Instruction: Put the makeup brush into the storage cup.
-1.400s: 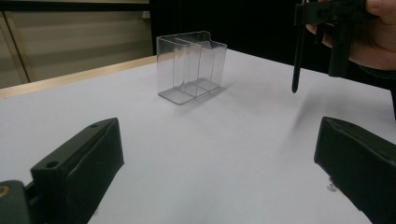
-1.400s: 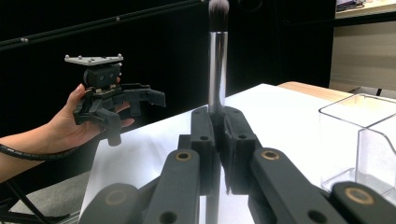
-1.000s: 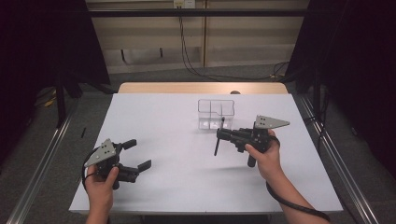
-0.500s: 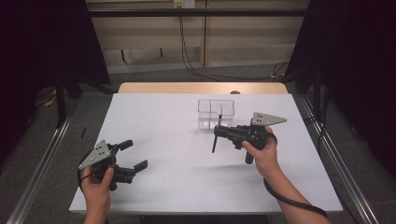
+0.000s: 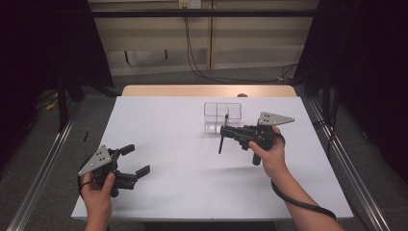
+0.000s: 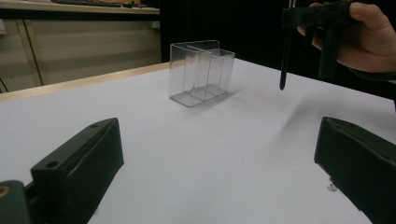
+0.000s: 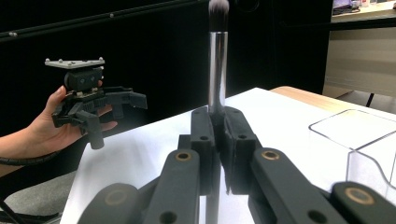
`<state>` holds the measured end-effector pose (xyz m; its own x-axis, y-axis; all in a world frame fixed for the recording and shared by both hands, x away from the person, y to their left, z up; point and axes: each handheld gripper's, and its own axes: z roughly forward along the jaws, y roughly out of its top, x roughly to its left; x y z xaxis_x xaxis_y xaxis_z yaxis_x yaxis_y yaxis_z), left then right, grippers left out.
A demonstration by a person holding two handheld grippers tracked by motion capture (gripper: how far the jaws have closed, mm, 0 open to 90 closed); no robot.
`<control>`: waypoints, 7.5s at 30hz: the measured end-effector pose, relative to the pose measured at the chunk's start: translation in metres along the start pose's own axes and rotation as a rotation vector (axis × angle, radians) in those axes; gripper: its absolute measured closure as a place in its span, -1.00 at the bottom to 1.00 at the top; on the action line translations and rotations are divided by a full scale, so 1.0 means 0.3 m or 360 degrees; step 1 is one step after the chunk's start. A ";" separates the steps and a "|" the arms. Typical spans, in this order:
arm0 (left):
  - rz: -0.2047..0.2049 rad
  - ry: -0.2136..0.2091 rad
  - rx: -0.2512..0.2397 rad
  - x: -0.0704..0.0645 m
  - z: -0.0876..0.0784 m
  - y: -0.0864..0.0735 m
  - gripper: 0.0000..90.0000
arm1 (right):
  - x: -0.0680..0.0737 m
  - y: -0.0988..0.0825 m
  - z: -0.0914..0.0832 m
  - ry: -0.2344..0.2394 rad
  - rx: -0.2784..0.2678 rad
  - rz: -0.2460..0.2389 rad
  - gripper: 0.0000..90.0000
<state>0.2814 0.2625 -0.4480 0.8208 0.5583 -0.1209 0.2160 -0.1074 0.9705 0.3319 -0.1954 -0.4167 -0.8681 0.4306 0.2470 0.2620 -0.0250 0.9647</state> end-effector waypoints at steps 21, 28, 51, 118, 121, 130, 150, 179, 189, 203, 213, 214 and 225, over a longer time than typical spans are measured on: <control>0.0008 -0.0025 -0.0003 -0.008 0.010 0.001 -0.97 | -0.032 0.048 0.022 -0.0058 -0.0003 -0.0022 0.88; 0.0014 -0.0032 -0.0009 -0.010 0.012 0.002 -0.97 | -0.050 0.074 0.026 -0.0083 -0.0017 -0.0025 0.88; 0.0015 -0.0048 -0.0009 -0.010 0.015 0.002 -0.97 | -0.095 0.124 0.055 -0.0162 -0.0025 -0.0058 0.88; 0.0021 -0.0071 -0.0005 -0.009 0.022 -0.001 -0.97 | -0.213 0.230 0.096 -0.0398 -0.0056 -0.0119 0.88; 0.0020 -0.0071 -0.0007 -0.008 0.021 0.000 -0.97 | -0.219 0.230 0.095 -0.0412 -0.0071 -0.0119 0.88; 0.0022 -0.0069 0.0000 -0.010 0.024 0.000 -0.97 | -0.229 0.246 0.092 -0.0435 -0.0079 -0.0120 0.88; 0.0026 -0.0076 0.0007 -0.015 0.025 -0.001 -0.97 | -0.247 0.239 0.102 -0.0490 -0.0076 -0.0121 0.88; 0.0025 -0.0074 0.0017 -0.011 0.027 -0.006 -0.97 | -0.252 0.217 0.138 -0.0496 -0.0037 -0.0124 0.88; 0.0028 -0.0074 0.0014 -0.010 0.025 -0.004 -0.97 | -0.263 0.207 0.134 -0.0526 -0.0025 -0.0123 0.88; 0.0031 -0.0074 0.0014 -0.010 0.025 -0.004 -0.97 | -0.267 0.192 0.143 -0.0527 -0.0011 -0.0126 0.88; 0.0032 -0.0072 0.0013 -0.011 0.024 -0.004 -0.97 | -0.267 0.181 0.150 -0.0525 -0.0007 -0.0115 0.88; 0.0033 -0.0072 0.0013 -0.011 0.024 -0.003 -0.97 | -0.268 0.180 0.150 -0.0525 -0.0003 -0.0124 0.88; 0.0034 -0.0072 0.0014 -0.011 0.024 -0.004 -0.97 | -0.269 0.170 0.155 -0.0521 0.0010 -0.0118 0.88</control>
<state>0.2823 0.2549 -0.4503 0.8484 0.5178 -0.1099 0.2027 -0.1259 0.9711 0.4349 -0.1893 -0.3918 -0.7039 0.6978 0.1326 0.2066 0.0226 0.9782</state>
